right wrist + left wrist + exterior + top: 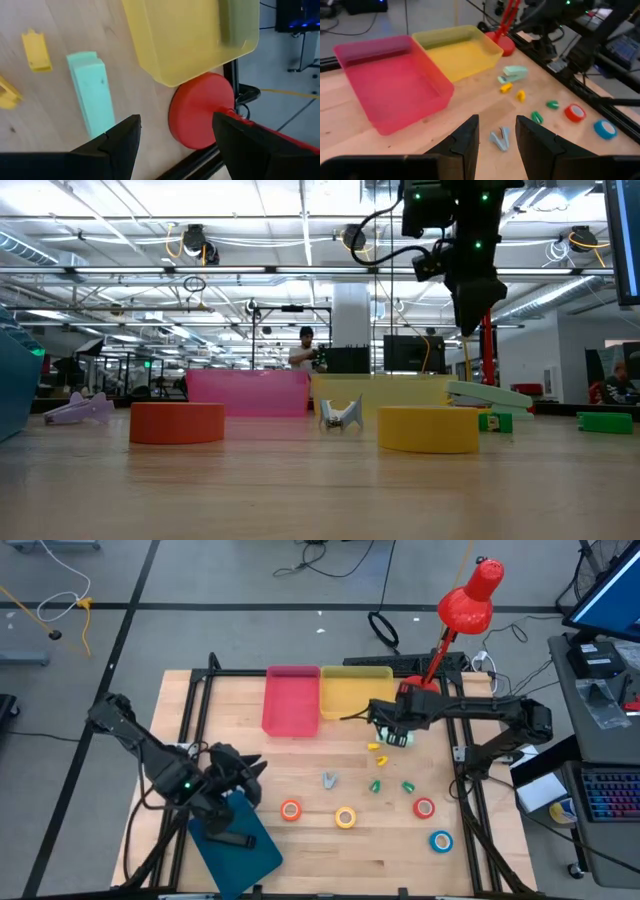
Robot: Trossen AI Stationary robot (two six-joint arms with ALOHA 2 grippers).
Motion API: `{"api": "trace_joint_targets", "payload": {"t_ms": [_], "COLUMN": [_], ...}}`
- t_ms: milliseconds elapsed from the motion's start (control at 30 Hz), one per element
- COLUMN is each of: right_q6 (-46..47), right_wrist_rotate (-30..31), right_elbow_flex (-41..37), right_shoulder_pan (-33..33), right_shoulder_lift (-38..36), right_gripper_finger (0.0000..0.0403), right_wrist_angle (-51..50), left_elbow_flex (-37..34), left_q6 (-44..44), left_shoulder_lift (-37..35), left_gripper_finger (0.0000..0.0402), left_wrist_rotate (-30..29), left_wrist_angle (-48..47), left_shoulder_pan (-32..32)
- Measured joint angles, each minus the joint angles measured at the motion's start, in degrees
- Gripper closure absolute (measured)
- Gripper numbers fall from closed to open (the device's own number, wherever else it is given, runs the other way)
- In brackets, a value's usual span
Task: Pick and place Stapler, Stapler remover, tape
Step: Put the large light green stapler into the blue bin
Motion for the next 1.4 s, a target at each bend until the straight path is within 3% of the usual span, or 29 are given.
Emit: {"api": "trace_joint_targets", "payload": {"t_ms": [167,400,667,900,1067,1233,1400], "right_q6": [-5.6,-10.9,-9.7,-10.2,-10.3,-10.2,-10.5], "right_wrist_rotate": [-0.4,-8.7,-12.7,-21.6,-22.4,-19.2,-21.2], "right_elbow_flex": [0.0,0.0,0.0,-1.5,-4.9,-7.9,-9.4], "right_shoulder_pan": [-1.7,-4.2,-6.7,-7.7,-7.7,-7.7,-7.7], "right_shoulder_lift": [0.0,0.0,0.0,-0.1,-0.1,-0.1,-0.1], "right_gripper_finger": [0.0165,0.0165,0.0165,0.0163,0.0134,0.0090,0.0072], "right_wrist_angle": [0.0,1.2,1.6,-0.8,0.7,2.4,3.7], "left_elbow_flex": [0.0,0.0,0.0,0.0,0.0,0.0,0.0], "left_q6": [1.8,4.4,4.8,4.8,4.8,5.2,5.5], "left_shoulder_lift": [0.0,0.0,0.0,0.0,0.0,0.0,0.0], "left_gripper_finger": [0.0275,0.0275,0.0275,0.0275,0.0275,0.0275,0.0275], "left_wrist_rotate": [0.7,0.7,0.8,0.9,0.9,0.9,0.9], "left_wrist_angle": [0.0,0.0,0.0,0.0,0.0,0.0,0.0], "left_shoulder_pan": [0.8,0.8,0.8,0.8,0.8,0.8,0.8]}}
